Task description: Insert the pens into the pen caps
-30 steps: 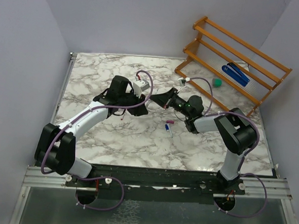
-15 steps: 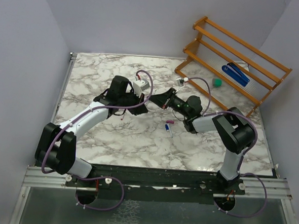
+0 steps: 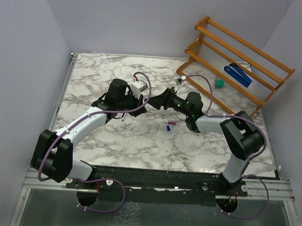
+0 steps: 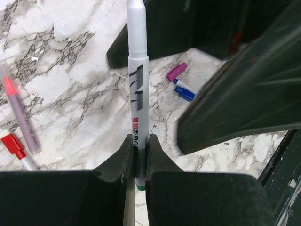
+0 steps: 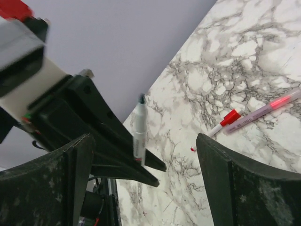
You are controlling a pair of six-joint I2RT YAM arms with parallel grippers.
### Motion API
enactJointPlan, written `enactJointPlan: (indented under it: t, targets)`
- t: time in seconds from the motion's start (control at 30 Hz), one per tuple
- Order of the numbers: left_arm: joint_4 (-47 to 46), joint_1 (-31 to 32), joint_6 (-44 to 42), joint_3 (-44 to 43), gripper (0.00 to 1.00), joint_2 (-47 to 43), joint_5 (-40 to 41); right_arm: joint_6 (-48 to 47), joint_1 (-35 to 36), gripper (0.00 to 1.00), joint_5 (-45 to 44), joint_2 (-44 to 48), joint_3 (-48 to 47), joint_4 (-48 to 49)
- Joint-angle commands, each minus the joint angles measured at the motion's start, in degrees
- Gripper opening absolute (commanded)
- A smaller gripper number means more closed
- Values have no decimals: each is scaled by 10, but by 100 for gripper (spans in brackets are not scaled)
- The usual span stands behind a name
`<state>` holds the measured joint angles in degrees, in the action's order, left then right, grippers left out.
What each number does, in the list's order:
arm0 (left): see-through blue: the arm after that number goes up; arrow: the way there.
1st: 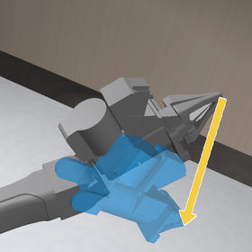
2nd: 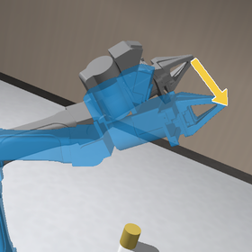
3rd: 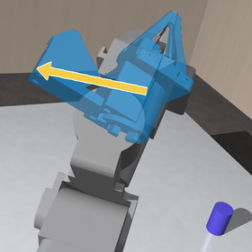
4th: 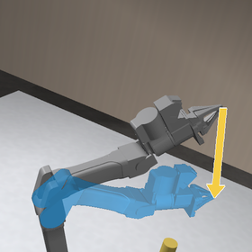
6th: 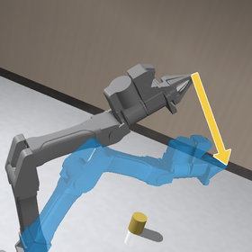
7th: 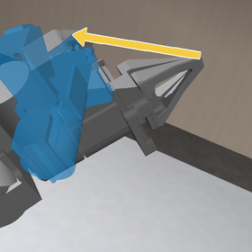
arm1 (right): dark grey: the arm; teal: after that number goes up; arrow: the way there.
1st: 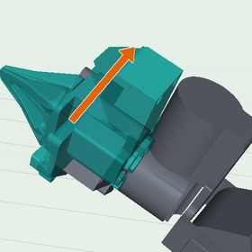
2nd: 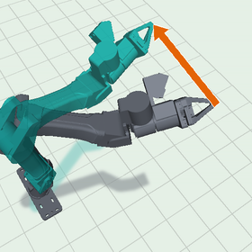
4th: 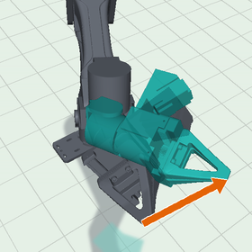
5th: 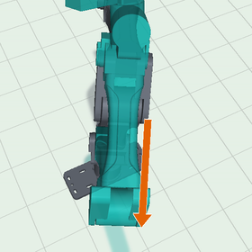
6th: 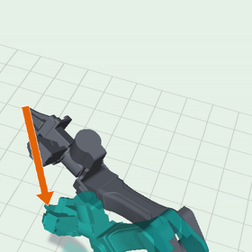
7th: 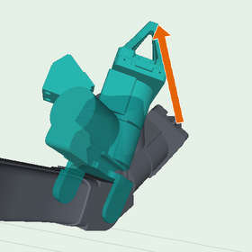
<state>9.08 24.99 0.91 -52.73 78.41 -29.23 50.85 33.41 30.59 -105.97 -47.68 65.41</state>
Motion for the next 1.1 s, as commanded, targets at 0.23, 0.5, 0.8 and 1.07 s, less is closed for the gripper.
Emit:
enactJointPlan:
  t: [0.23, 0.5, 0.8, 1.07]
  targets:
    - [13, -36, -17, 19, 0, -57, 26, -118, -14, 100, -265, 264, 32, -437]
    - [33, -44, -27, 11, 0, -66, 26, 111, -26, 76, -378, 269, -75, -826]
    - [47, -44, -28, 11, 0, -80, 28, 263, -28, 66, -293, 213, -139, -933]
    - [56, -45, -34, 9, 0, -89, 29, -277, -24, 75, -191, 95, -265, -937]
